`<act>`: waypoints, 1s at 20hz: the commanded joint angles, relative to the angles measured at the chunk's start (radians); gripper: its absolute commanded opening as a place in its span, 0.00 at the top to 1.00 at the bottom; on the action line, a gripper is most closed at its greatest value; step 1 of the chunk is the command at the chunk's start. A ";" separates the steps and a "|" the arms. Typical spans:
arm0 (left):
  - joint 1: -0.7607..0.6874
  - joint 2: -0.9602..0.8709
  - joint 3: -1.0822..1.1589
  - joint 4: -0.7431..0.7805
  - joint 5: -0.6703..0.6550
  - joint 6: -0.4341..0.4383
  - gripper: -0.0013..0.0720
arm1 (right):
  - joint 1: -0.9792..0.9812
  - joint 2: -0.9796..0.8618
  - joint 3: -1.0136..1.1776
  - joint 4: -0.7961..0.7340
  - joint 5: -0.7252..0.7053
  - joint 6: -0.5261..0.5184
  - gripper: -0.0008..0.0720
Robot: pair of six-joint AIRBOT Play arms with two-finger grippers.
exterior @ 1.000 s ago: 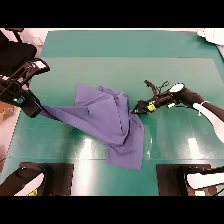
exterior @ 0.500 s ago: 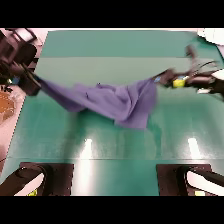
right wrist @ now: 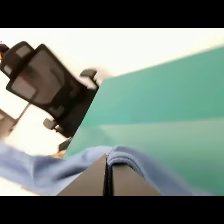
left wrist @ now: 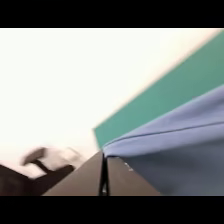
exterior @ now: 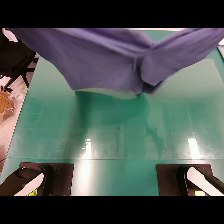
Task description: Fold the shirts.
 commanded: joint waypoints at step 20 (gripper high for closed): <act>0.000 0.216 0.268 -0.446 -0.693 -0.075 0.95 | -0.064 0.417 0.264 -0.182 0.198 0.147 0.97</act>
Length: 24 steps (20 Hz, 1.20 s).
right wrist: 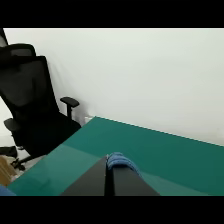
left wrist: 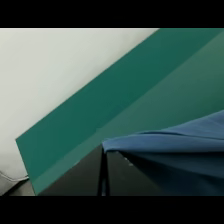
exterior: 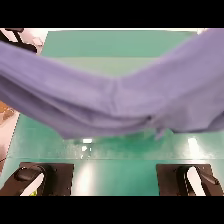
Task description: Fold the shirts.
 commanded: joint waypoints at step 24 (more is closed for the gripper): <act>0.000 -0.469 -0.885 -0.320 1.067 0.159 0.95 | 0.431 -0.598 -0.813 -0.029 -0.589 -0.426 0.97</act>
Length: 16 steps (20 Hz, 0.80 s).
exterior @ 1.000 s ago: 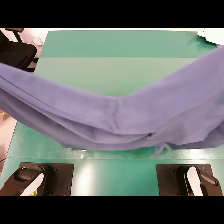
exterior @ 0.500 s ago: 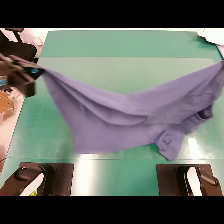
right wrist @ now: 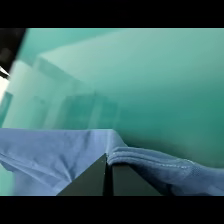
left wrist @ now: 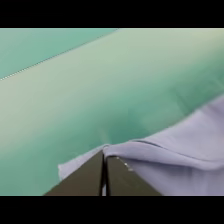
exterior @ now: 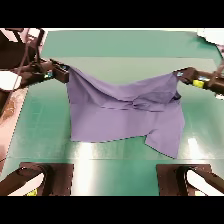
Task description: Fold the shirts.
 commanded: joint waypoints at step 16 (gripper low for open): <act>0.000 -0.269 -0.006 -0.044 0.337 0.041 0.51 | -0.070 -0.663 0.570 0.002 0.164 -0.069 0.41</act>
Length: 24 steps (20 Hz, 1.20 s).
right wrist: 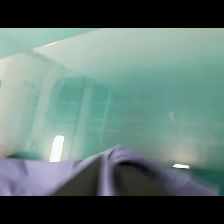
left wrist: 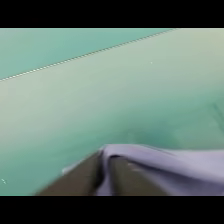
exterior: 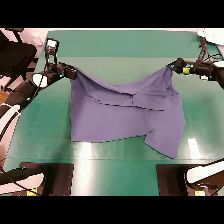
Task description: Fold the shirts.
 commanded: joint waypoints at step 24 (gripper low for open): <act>0.272 0.335 -0.255 0.068 -1.178 -0.289 0.17 | -0.451 0.533 -0.496 -0.315 0.425 0.243 0.29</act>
